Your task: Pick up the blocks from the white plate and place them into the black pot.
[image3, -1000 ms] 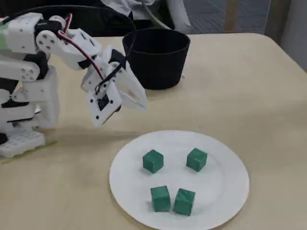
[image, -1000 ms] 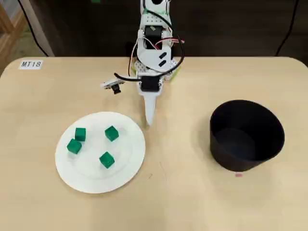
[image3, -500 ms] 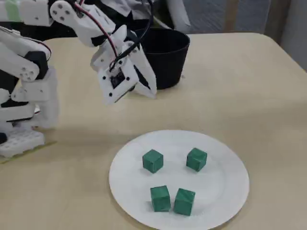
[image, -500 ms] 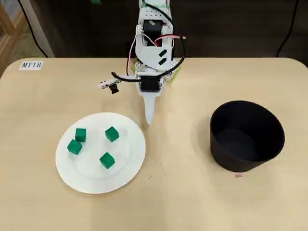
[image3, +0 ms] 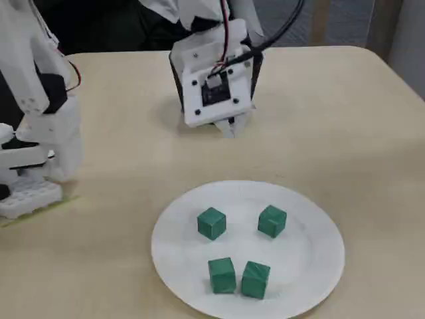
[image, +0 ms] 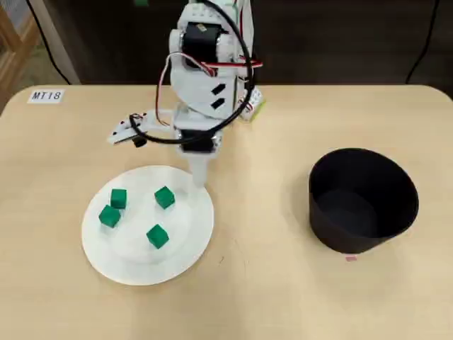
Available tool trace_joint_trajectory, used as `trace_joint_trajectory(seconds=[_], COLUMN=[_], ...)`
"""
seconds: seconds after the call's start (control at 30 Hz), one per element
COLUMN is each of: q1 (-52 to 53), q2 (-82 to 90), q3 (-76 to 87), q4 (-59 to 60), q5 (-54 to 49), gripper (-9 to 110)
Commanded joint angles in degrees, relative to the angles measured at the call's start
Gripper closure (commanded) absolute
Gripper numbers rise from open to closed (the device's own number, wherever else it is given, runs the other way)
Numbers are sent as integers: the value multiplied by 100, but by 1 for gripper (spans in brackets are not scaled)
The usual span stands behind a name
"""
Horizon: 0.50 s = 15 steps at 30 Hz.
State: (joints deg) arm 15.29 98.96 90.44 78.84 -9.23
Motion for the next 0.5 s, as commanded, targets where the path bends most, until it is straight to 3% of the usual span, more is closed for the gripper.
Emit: trace_joint_trajectory(seconds=[0.0,0.27,0.47], q1=[378,1204,1934], q2=[-343,-1450,-1564], q3=[-765,-2171,-2224], q4=[334,1213,1415], q5=[246,694,1116], gripper=[104,104,104])
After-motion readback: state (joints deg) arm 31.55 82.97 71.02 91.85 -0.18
